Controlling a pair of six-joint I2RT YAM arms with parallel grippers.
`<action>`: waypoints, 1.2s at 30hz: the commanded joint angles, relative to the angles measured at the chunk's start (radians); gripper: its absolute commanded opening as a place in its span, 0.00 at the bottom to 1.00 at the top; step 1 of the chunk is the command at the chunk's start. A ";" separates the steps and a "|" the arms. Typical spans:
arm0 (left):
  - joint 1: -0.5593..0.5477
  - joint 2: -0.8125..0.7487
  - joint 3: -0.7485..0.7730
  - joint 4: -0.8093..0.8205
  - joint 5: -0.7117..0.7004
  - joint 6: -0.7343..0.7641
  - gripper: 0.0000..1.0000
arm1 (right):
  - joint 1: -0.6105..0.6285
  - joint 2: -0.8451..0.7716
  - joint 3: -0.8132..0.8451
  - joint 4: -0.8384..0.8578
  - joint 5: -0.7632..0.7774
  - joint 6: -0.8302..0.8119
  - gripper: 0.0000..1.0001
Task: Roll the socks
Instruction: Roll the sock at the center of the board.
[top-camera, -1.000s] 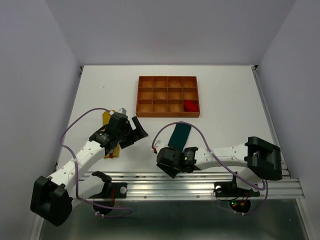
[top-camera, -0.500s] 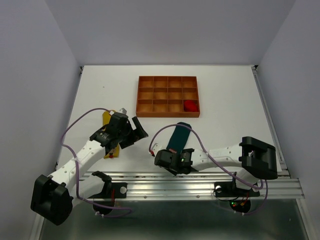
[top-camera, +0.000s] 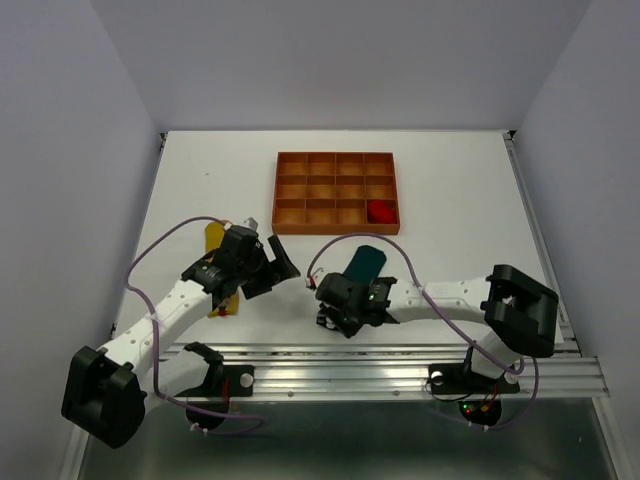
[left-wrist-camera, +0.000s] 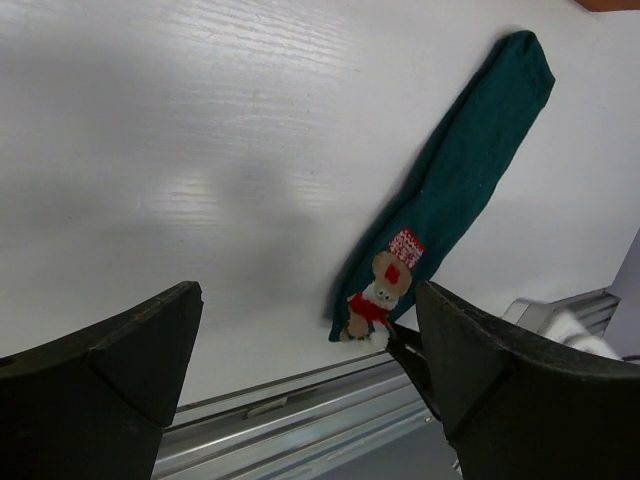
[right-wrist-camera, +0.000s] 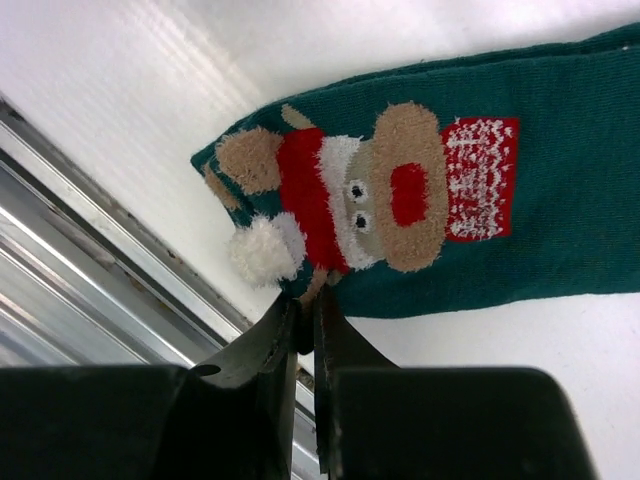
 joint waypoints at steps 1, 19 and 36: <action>-0.008 -0.005 -0.037 0.024 0.037 0.016 0.99 | -0.109 -0.051 0.015 0.070 -0.259 0.020 0.01; -0.103 -0.023 -0.103 0.147 0.135 0.024 0.98 | -0.382 0.015 -0.022 0.240 -0.772 0.146 0.01; -0.162 0.118 -0.042 0.210 0.156 0.041 0.86 | -0.479 0.085 -0.119 0.443 -0.928 0.319 0.01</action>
